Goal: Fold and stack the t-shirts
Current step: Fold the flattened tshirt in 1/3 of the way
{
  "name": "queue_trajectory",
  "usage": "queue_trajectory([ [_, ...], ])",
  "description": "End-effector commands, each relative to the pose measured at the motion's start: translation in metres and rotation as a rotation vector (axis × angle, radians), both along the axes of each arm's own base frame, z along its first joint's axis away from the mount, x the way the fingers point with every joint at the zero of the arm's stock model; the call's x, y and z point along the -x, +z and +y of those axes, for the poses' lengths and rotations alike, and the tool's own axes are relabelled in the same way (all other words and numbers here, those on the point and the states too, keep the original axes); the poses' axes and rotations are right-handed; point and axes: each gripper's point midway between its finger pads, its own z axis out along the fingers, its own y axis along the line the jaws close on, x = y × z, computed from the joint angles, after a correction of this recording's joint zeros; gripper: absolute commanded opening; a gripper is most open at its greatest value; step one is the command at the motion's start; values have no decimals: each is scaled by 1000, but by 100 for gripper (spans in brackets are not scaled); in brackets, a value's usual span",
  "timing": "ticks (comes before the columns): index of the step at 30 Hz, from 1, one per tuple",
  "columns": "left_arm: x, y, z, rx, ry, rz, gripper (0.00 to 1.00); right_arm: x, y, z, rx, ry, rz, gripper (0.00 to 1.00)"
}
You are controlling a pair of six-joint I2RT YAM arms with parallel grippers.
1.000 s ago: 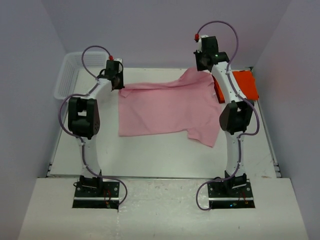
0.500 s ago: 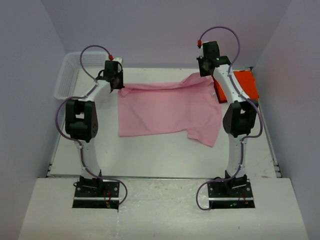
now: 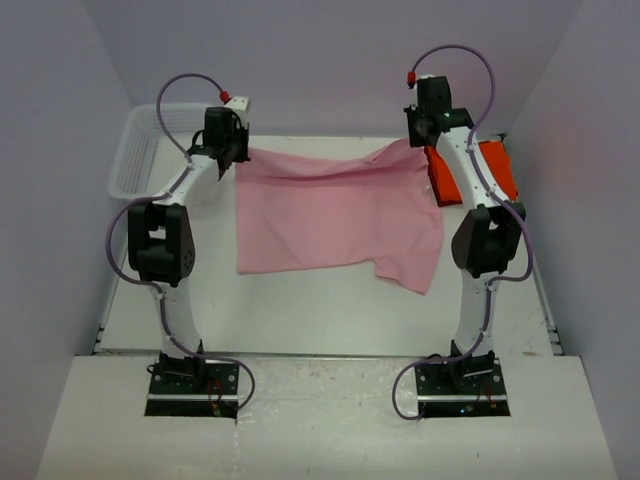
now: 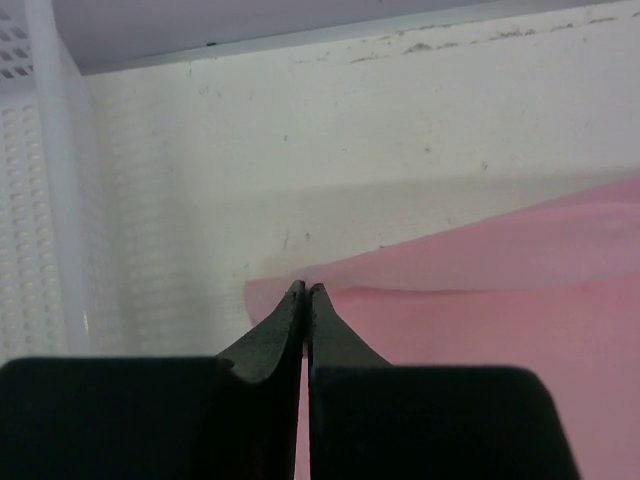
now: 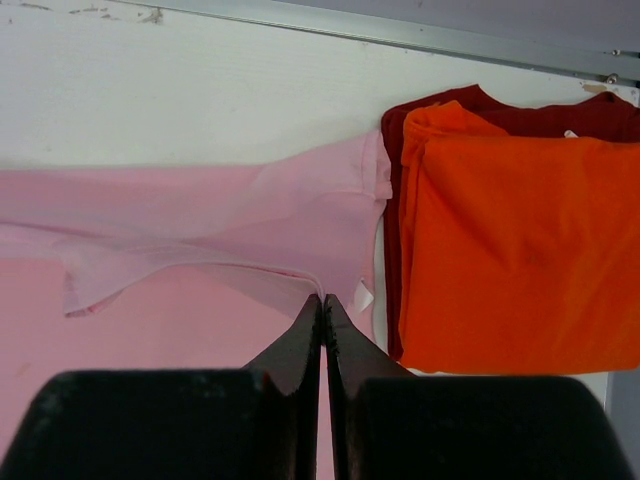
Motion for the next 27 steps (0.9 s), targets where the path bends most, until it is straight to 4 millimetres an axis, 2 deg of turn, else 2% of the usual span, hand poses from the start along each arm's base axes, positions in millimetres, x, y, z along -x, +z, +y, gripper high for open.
queue_trajectory([
  [1, -5, -28, 4, -65, -43, 46, 0, 3, 41, -2, -18, -12, -91, 0],
  [3, 5, -60, 4, -63, -45, 121, 0, 4, 36, -2, -18, -14, -77, 0],
  [7, 24, -88, 8, -49, -3, 207, 0, 10, 23, 0, -26, -15, -30, 0],
  [8, 27, -86, 8, -43, 1, 208, 0, 12, 20, -1, -26, -15, -24, 0],
  [9, 35, -93, 11, -44, 18, 228, 0, 19, 15, 0, -38, -23, -8, 0],
  [13, 46, -78, 16, -46, 47, 200, 0, 29, 7, 1, -54, -26, 18, 0],
  [18, 52, -76, 13, -10, 54, 211, 0, 40, -7, 6, -44, -5, 79, 0],
  [22, 56, -71, 11, 24, 70, 199, 1, 49, -6, 3, -39, -22, 87, 0],
  [23, 57, -57, 10, 39, 73, 161, 1, 51, 3, 3, -51, -21, 68, 0],
  [24, 70, -67, 4, 69, 51, 177, 2, 57, -4, 4, -60, -18, 84, 0],
  [25, 63, -50, -1, 101, 33, 96, 3, 60, -2, 8, -75, -9, 81, 0],
  [26, 67, -28, -6, 129, 9, 35, 7, 65, -2, 9, -81, -5, 88, 14],
  [27, 81, -36, -13, 166, -22, 52, 10, 73, 0, 10, -84, -12, 89, 23],
])
